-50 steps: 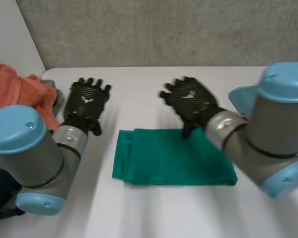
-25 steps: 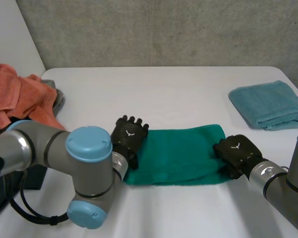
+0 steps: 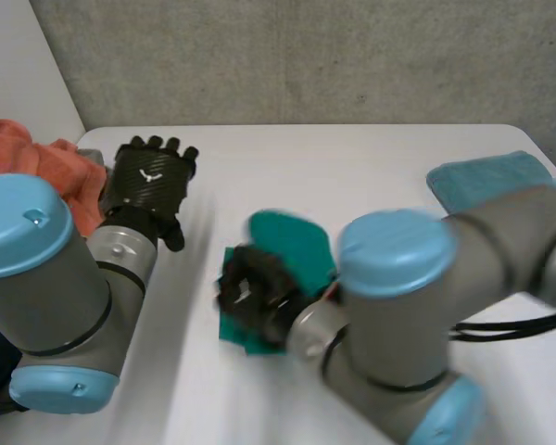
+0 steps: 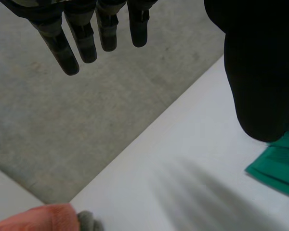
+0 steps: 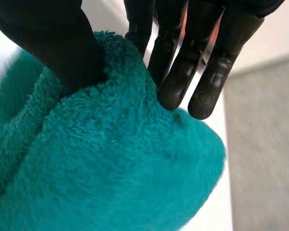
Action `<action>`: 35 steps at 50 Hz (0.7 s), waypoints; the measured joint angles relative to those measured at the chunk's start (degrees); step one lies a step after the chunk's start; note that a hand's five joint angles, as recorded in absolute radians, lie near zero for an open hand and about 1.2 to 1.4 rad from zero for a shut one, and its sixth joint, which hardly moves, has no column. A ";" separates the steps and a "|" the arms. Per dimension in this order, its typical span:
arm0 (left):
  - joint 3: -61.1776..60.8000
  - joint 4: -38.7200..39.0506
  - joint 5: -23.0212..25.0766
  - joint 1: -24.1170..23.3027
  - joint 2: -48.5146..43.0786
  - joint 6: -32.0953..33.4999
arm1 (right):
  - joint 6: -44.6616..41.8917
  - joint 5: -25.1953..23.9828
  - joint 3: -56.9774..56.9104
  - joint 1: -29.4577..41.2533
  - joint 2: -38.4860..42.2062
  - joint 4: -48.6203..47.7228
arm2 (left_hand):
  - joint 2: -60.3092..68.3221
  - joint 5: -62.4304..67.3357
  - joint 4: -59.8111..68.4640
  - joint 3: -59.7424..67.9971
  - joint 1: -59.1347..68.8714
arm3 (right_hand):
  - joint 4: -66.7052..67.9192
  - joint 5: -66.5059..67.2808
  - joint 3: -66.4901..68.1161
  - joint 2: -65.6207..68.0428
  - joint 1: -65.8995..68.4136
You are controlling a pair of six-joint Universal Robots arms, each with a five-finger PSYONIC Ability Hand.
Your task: Fold the laundry.
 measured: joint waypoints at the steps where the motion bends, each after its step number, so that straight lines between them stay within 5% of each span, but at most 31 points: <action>1: 0.01 0.00 -0.13 0.12 0.06 -0.16 | -0.05 -0.33 -0.47 0.45 0.75 -0.04 | 0.00 0.00 0.00 0.00 0.00 | -6.46 -5.57 -5.80 -5.61 -4.11; 5: 0.56 0.03 -0.48 1.14 0.10 -2.47 | 2.95 -2.61 -2.76 1.91 5.19 -1.86 | 0.00 0.00 0.00 0.00 0.00 | -38.72 -37.17 -39.03 -39.32 -33.95; 8: 1.32 0.03 -0.26 1.78 -0.15 -4.48 | 9.28 -3.28 -2.72 0.78 5.52 -3.76 | 0.00 0.00 0.00 0.00 0.00 | -52.97 -50.82 -52.28 -51.64 -42.06; 16: 4.52 -0.21 4.69 0.96 -3.46 -8.77 | 43.66 -3.40 1.68 -9.86 -5.15 -6.43 | 0.00 0.00 0.00 0.00 0.00 | -54.05 -51.85 -54.40 -53.08 -42.45; 20: 5.70 -0.88 7.76 -1.69 -6.50 -11.04 | 53.32 -3.16 2.90 -14.07 -7.09 -4.48 | 0.00 0.00 0.00 0.00 0.00 | -54.05 -51.84 -54.40 -53.08 -42.45; 28: 7.84 -7.50 8.57 -5.98 -15.89 -15.19 | 50.65 -2.72 0.60 -16.81 2.09 3.82 | 0.00 0.00 0.00 0.00 0.00 | -54.05 -51.85 -54.40 -53.08 -42.45; 35: 9.53 -15.34 4.50 -6.31 -20.62 -15.14 | 47.00 -1.27 -1.50 -16.86 7.75 6.32 | 0.00 0.00 0.00 0.00 0.00 | -54.05 -51.85 -54.41 -53.09 -42.90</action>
